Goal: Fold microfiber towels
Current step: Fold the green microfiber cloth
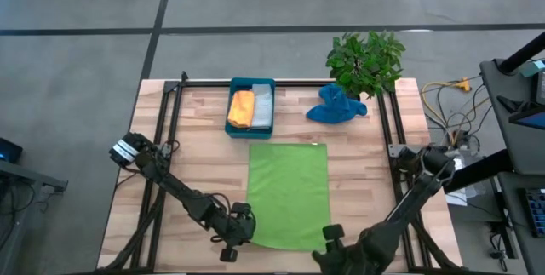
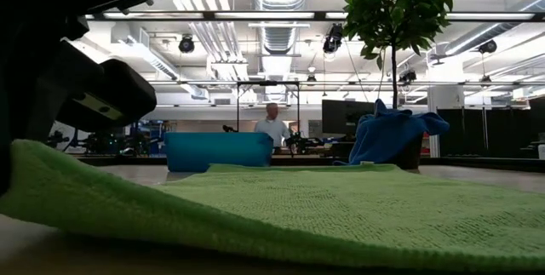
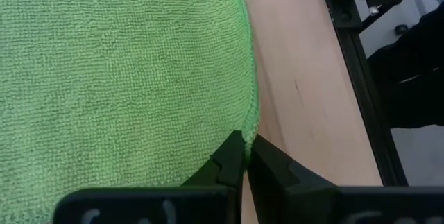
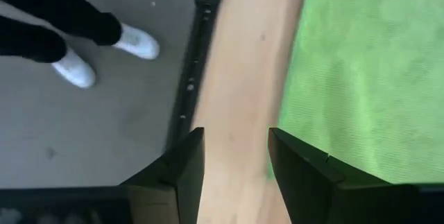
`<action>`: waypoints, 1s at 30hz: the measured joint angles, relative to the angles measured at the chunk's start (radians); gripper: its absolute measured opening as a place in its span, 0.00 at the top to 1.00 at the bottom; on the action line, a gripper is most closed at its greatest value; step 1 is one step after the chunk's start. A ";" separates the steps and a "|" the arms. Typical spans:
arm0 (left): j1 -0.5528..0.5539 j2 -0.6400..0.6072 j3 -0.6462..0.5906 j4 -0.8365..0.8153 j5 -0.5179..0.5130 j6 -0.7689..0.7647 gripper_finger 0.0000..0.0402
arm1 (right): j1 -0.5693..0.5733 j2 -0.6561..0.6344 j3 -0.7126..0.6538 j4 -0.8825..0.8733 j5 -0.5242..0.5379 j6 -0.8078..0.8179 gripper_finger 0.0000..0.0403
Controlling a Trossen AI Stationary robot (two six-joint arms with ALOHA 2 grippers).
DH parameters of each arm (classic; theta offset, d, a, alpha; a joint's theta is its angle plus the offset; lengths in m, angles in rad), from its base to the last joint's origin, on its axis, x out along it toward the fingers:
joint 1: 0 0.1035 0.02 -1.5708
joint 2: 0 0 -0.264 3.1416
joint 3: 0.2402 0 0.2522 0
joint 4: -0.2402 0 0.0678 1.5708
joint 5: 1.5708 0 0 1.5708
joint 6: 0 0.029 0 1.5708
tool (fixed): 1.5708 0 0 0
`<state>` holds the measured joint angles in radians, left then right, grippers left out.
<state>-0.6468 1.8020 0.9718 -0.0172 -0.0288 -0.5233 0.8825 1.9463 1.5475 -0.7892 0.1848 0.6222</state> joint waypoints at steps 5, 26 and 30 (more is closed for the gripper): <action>0.001 0.000 0.000 0.000 -0.001 -0.042 1.00 | 0.010 -0.010 -0.036 0.002 0.086 -0.003 0.56; 0.001 0.000 -0.002 0.001 -0.002 -0.047 1.00 | 0.001 0.001 -0.291 0.223 -0.013 -0.036 0.46; 0.001 0.000 -0.006 0.001 -0.002 -0.047 1.00 | -0.006 0.002 -0.321 0.235 -0.029 -0.029 0.53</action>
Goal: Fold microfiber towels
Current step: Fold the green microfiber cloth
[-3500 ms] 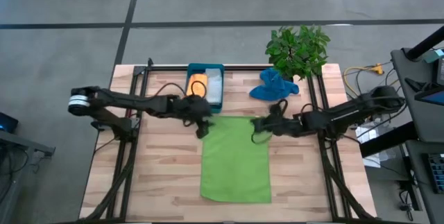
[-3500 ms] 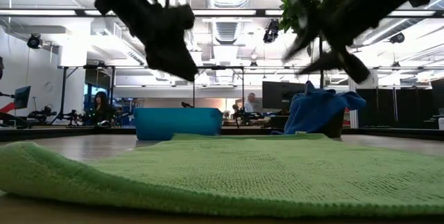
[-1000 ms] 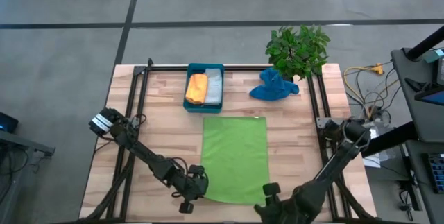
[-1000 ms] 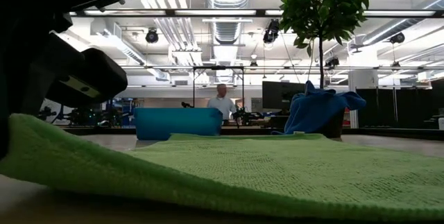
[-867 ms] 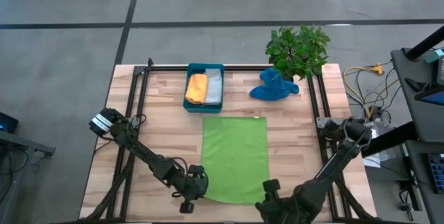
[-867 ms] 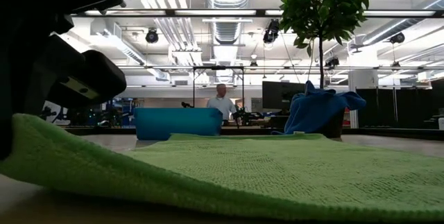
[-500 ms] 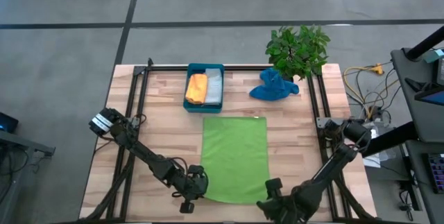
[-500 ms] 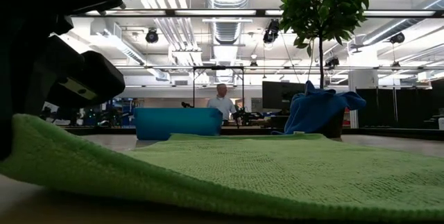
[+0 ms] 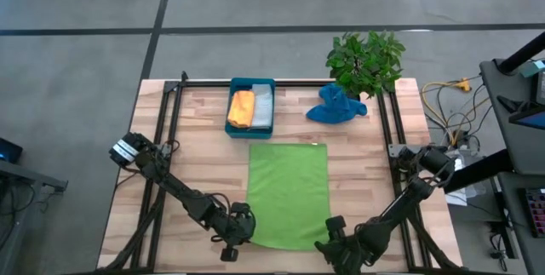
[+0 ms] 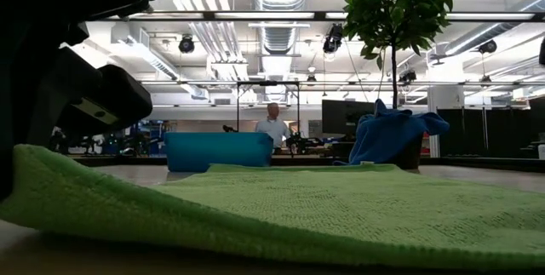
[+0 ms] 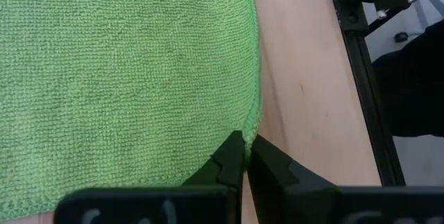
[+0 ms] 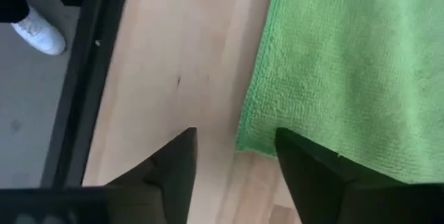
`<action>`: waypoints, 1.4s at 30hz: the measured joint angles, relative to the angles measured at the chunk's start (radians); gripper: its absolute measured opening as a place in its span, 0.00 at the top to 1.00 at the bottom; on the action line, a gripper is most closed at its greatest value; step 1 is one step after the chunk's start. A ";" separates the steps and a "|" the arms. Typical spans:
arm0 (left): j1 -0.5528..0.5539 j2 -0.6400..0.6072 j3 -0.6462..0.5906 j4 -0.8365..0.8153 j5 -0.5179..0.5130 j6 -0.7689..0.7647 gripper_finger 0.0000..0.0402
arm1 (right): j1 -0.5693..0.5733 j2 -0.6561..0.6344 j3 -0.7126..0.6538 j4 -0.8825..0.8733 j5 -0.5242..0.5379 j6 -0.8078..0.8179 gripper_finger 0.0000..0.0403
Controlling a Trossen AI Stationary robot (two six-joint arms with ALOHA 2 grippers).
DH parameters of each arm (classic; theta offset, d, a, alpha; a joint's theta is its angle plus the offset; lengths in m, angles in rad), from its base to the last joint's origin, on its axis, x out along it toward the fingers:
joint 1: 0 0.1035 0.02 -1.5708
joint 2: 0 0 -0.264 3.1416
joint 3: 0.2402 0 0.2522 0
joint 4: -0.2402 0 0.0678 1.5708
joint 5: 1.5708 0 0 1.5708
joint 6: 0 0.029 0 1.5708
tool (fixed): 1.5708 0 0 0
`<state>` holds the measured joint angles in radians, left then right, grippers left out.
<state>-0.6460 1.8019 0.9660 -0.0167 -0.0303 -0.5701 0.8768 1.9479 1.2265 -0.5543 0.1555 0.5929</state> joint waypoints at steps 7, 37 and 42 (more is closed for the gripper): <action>0.000 0.000 -0.007 0.001 0.000 0.000 1.00 | -0.008 0.024 -0.005 0.025 -0.024 0.001 0.71; -0.142 -0.120 -0.011 0.003 0.047 -0.121 1.00 | 0.048 0.004 0.216 -0.027 -0.027 0.010 0.98; -0.147 -0.145 -0.025 -0.009 -0.009 -0.120 1.00 | 0.045 0.001 0.215 -0.035 -0.024 0.058 0.98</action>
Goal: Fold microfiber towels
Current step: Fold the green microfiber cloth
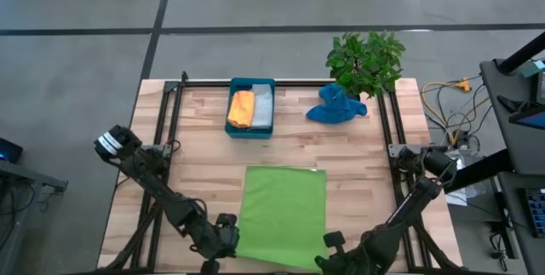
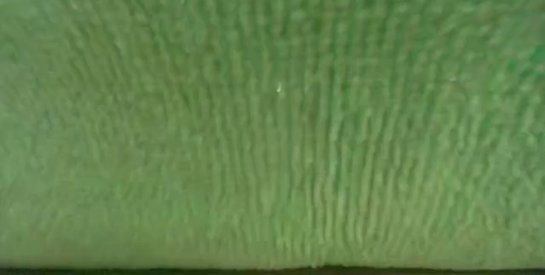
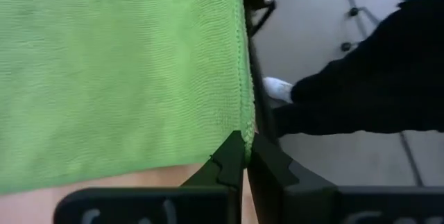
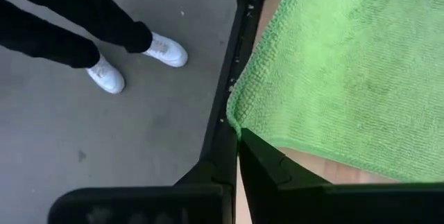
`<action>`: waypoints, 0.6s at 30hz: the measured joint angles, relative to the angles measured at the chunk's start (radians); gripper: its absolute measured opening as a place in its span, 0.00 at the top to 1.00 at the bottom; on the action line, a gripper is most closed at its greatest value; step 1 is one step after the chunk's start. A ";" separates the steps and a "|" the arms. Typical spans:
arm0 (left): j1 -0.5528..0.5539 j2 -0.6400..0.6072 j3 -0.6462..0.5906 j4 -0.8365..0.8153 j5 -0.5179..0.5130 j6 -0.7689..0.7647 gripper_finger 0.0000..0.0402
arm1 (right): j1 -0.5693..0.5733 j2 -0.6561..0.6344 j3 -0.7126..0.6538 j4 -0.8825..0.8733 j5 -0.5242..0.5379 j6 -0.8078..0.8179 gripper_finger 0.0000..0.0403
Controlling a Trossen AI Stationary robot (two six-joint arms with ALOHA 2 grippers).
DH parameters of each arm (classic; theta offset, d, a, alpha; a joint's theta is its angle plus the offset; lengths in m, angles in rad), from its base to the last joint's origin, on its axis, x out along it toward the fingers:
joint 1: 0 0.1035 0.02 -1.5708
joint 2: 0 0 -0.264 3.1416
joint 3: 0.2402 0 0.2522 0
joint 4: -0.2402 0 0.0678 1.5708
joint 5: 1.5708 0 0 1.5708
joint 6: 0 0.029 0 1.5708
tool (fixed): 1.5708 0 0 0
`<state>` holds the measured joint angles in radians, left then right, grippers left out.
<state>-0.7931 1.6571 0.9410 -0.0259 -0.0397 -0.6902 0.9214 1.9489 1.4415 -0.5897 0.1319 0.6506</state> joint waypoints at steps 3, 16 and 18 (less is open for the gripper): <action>0.008 -0.021 -0.005 -0.028 -0.033 0.029 1.00 | -0.019 -0.016 -0.010 -0.009 0.008 0.003 0.98; 0.102 -0.116 -0.026 -0.226 -0.102 0.202 1.00 | -0.133 -0.191 -0.203 -0.035 0.053 0.004 0.98; 0.129 -0.131 -0.038 -0.226 -0.103 0.225 1.00 | -0.151 -0.218 -0.239 -0.034 0.053 0.004 0.98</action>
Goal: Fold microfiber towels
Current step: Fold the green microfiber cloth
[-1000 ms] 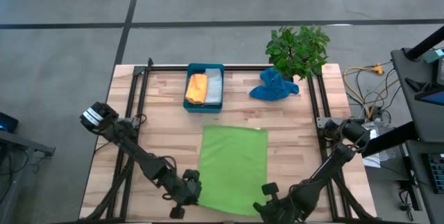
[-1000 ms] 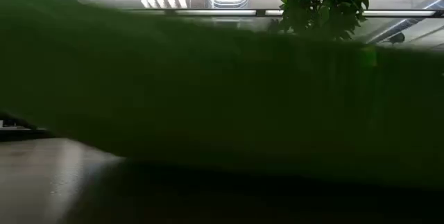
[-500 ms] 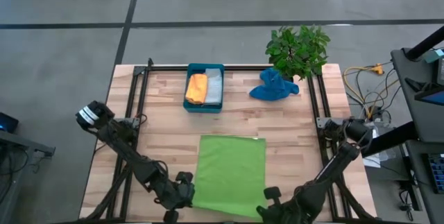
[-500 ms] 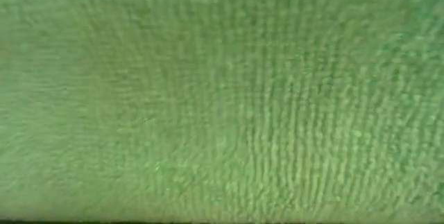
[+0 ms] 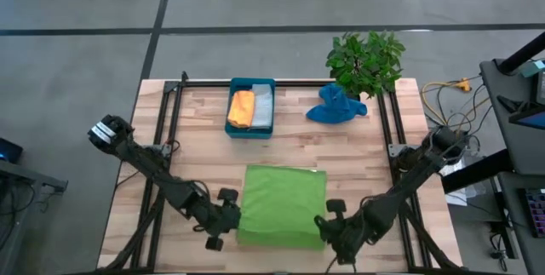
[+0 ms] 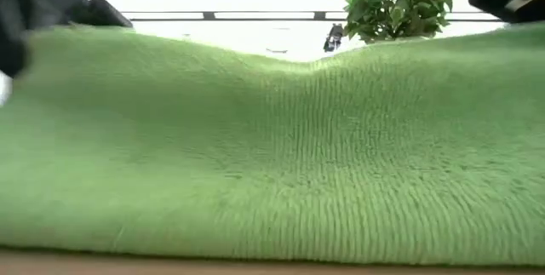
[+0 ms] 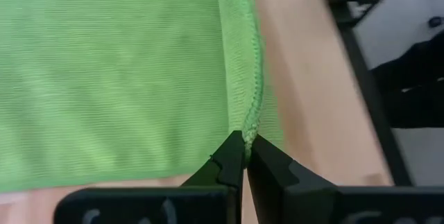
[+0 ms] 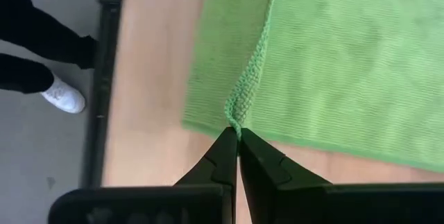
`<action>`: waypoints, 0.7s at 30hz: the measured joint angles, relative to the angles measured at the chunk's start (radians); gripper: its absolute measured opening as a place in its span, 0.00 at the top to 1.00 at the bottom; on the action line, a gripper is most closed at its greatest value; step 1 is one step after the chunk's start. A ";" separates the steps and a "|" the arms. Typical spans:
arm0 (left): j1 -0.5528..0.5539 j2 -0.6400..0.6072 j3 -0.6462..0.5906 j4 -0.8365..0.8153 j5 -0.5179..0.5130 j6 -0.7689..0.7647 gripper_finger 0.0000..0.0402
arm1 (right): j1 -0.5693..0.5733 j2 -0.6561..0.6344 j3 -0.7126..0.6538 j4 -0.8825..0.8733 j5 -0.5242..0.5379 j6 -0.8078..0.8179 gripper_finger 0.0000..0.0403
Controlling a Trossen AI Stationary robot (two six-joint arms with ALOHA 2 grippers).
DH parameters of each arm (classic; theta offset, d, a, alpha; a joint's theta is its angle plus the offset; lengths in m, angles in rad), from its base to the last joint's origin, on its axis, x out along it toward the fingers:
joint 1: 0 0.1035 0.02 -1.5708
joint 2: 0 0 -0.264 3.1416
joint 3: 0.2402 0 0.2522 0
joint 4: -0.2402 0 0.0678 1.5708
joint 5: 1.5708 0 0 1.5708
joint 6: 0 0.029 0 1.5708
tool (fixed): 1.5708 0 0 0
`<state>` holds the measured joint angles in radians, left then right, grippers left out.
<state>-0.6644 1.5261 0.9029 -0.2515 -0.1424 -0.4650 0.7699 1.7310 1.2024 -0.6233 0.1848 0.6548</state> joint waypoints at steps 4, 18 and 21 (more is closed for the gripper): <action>0.059 -0.034 -0.039 -0.001 0.001 0.036 1.00 | -0.038 -0.069 -0.076 0.008 0.000 0.000 0.98; 0.283 -0.195 -0.177 -0.004 0.029 0.225 1.00 | -0.220 -0.293 -0.279 0.031 -0.001 -0.022 0.98; 0.324 -0.212 -0.195 -0.004 0.034 0.248 1.00 | -0.258 -0.299 -0.289 0.029 -0.006 -0.042 0.98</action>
<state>-0.3401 1.3140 0.7078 -0.2558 -0.1089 -0.2169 0.5115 1.4322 0.9135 -0.5941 0.1789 0.6125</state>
